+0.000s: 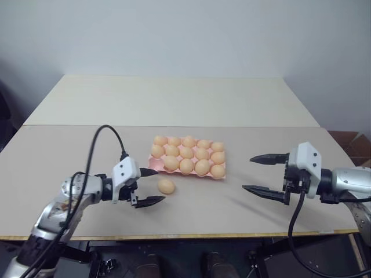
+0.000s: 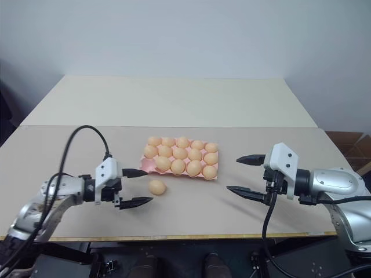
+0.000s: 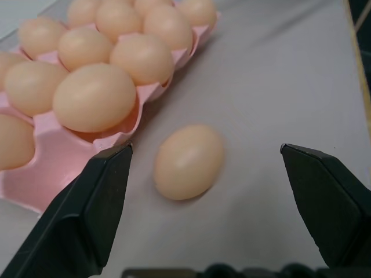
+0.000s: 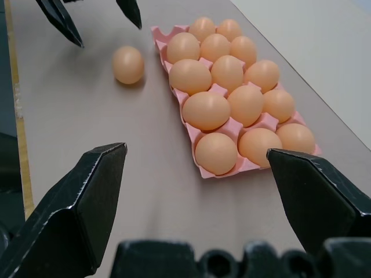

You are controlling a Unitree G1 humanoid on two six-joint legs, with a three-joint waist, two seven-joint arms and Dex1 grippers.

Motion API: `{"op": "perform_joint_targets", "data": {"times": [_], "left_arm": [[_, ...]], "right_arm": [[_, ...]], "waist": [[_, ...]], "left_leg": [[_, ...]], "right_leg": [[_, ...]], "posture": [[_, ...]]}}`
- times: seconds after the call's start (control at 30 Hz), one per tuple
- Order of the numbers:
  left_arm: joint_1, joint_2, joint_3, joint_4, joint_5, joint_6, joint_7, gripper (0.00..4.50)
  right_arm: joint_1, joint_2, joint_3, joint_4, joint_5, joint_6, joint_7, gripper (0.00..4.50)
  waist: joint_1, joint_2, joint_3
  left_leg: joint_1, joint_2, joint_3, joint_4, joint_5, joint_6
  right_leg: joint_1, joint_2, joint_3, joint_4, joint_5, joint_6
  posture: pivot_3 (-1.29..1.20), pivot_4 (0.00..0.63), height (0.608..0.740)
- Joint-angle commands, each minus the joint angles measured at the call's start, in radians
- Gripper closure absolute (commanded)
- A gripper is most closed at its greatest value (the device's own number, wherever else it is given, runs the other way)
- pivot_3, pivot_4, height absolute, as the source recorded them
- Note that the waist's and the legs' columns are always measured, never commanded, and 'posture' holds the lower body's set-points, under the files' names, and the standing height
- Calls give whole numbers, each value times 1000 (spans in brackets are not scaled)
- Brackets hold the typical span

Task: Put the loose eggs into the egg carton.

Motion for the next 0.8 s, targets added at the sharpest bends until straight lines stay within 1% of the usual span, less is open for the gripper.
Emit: {"op": "perform_joint_targets", "data": {"times": [0.03, 0.17, 0.2, 0.27, 0.43, 0.47, 0.5, 0.6, 0.7, 0.77, 0.8], "left_arm": [[-61, -47, -48, 69, 51, -65, 2, 50], [-101, -81, -97, 137, 112, -106, 7, 50], [-107, -85, -103, 147, 120, -109, 6, 232], [-114, -86, -109, 155, 124, -104, -6, 661], [-104, -84, -99, 160, 132, -118, -14, 2277], [-102, -82, -96, 158, 131, -120, -16, 2479], [-98, -79, -89, 146, 121, -117, -22, 2575], [-93, -61, -42, 87, 47, -82, -60, 2575], [-101, -35, 33, 42, -52, -54, -105, 2575], [-117, -28, 79, 32, -103, -28, -109, 2575], [-133, -32, 96, 47, -103, -21, -83, 2575]], "right_arm": [[12, -5, -49, -44, 25, -1, -11, 0], [21, -6, -59, -57, 28, 3, -23, 0], [23, -5, -61, -60, 30, 4, -26, 0], [27, -5, -62, -65, 32, 5, -32, 0], [28, 0, -55, -66, 32, -2, -44, 0], [26, 1, -52, -64, 31, -3, -46, 0], [24, 1, -50, -62, 31, -5, -47, 0], [18, 2, -46, -50, 27, -14, -46, 0], [10, 4, -43, -40, 24, -21, -44, 0], [6, 7, -38, -37, 22, -24, -45, 0], [4, 9, -35, -37, 20, -26, -46, 0]], "waist": [[1, 0, 0], [1, 0, 0], [0, 0, 0], [-2, 0, 0], [-1, 0, 0], [0, 0, 0], [0, 0, 0], [-1, 0, 0], [-2, 0, 0], [-1, 0, 0], [-1, 0, 0]], "left_leg": [[0, 0, 0, 0, 0, 0], [0, 0, 0, 0, 0, 0], [0, 0, 0, 0, 0, 0], [0, 0, 0, 0, 0, 0], [0, 0, 0, 0, 0, 0], [0, 0, 0, 0, 0, 0], [0, 0, 0, 0, 0, 0], [0, 0, 0, 0, 0, 0], [0, 0, 0, 0, 0, 0], [0, 0, 0, 0, 0, 0], [0, 0, 0, 0, 0, 0]], "right_leg": [[0, 0, 0, 0, 0, 0], [0, 0, 0, -1, 0, 0], [0, 0, 0, -1, 0, 0], [0, 0, 0, 0, 0, 0], [0, 0, 0, 0, 0, 0], [0, 0, 0, 0, 0, 0], [0, 0, 0, 0, 0, 0], [0, 0, 0, 0, 0, 0], [0, 0, 0, 0, 0, 0], [0, 0, 0, 0, 0, 0], [0, 0, 0, 0, 0, 0]], "posture": [[0, 150, 740], [0, 150, 740], [0, 150, 740], [0, 150, 740], [0, 150, 740], [0, 150, 740], [0, 150, 740], [0, 150, 740], [0, 150, 740], [0, 150, 740], [0, 150, 740]]}}
